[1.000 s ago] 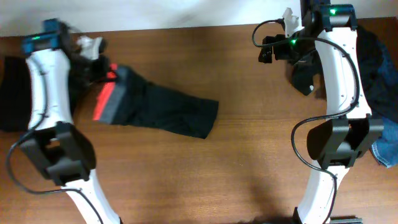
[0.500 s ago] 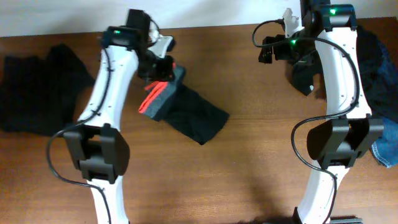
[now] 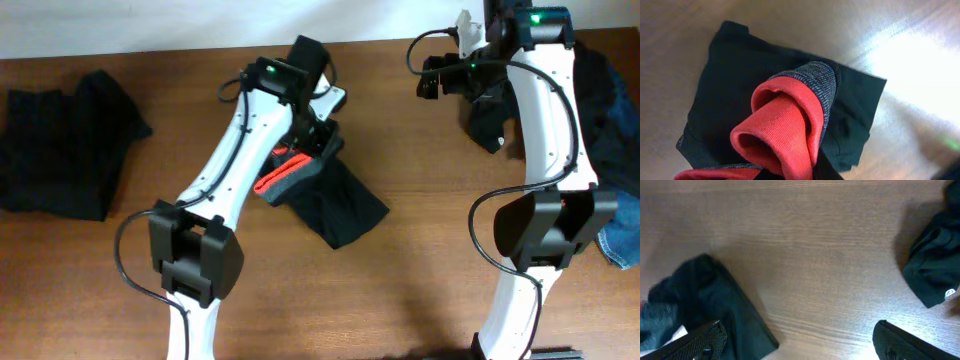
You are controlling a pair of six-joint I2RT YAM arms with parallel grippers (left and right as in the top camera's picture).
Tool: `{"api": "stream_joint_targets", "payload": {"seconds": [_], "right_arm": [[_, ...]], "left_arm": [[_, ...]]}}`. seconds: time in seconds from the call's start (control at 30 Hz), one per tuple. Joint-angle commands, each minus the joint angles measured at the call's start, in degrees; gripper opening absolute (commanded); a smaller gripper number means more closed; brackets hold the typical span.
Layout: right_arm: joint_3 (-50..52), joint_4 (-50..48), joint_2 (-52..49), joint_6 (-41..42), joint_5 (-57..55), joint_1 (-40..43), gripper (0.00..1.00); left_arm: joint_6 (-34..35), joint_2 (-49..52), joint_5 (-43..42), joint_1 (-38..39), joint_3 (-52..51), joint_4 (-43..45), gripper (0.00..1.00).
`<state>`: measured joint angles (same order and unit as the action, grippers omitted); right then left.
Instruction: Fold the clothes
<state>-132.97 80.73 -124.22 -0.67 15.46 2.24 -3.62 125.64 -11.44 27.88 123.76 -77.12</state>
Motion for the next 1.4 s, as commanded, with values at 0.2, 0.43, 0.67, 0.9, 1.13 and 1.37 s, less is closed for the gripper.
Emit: {"api": "stream_joint_targets", "payload": {"seconds": [0.2,0.43,0.67,0.9,1.13,1.37], "right_arm": [[-1.2,-0.8,2.4,-0.6,-0.6,5.1,0.99],[-1.2,-0.2,2.4,-0.6,1.1,5.2,0.99],[-1.2,5.0,2.4,-0.4,3.1,4.9,0.99],[-0.7,10.6,2.1,5.8,10.8,3.5,1.0],[5.4,6.6,2.1,25.1,8.5,-2.8,1.0],[14.4,1.0,2.1,34.4,5.6,-13.2,0.99]], "left_arm": [[-0.3,0.3,-0.4,5.7,-0.8,-0.8,0.87],[-0.2,0.3,-2.8,9.0,-0.8,2.7,0.87],[5.1,0.2,3.3,1.8,2.1,2.2,0.87],[5.8,0.2,0.3,-13.8,11.7,0.0,0.93],[5.8,0.2,-0.8,-24.6,12.8,0.8,0.95],[5.3,0.2,-0.5,-28.3,12.8,1.4,0.96]]}}
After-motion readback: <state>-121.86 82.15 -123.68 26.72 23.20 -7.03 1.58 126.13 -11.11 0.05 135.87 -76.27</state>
